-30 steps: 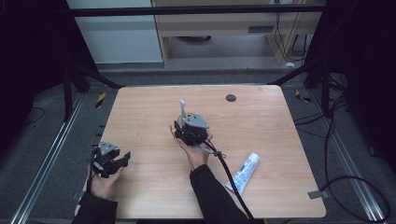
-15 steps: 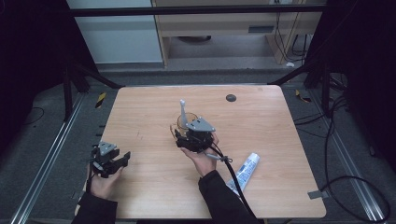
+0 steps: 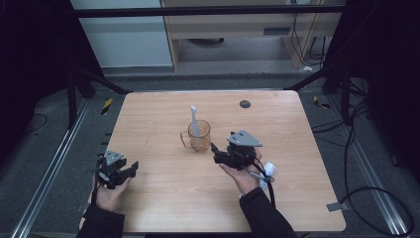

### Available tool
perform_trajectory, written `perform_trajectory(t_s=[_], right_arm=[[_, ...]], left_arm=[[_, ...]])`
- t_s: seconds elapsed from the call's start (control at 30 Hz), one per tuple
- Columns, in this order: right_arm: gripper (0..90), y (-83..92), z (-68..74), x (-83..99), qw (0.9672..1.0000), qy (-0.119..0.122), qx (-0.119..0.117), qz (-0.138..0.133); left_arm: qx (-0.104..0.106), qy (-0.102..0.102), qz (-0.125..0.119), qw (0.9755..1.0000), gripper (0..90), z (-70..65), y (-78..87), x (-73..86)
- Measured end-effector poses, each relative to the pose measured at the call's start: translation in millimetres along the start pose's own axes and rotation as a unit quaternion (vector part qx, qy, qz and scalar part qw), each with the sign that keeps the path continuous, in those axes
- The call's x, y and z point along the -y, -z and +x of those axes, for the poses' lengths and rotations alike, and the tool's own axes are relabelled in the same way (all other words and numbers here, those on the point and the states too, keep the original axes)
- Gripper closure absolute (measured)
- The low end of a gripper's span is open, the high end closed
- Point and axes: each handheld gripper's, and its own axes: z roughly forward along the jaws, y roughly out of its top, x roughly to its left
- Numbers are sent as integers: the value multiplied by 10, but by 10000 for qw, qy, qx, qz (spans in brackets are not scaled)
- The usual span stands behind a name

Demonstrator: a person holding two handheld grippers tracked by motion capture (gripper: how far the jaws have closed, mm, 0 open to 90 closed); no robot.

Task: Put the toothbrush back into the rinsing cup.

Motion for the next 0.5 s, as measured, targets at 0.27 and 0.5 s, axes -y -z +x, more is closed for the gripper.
perform_trajectory(t_s=[0.27,0.5], right_arm=[[223,316,-341,206,9996,-29,151,231],[227,506,-545,315,9989,-192,349,261]], left_arm=[[8,-5,-37,10000,484,-2,-1,4],[-2,5,-69,10000,481,7,2,6]])
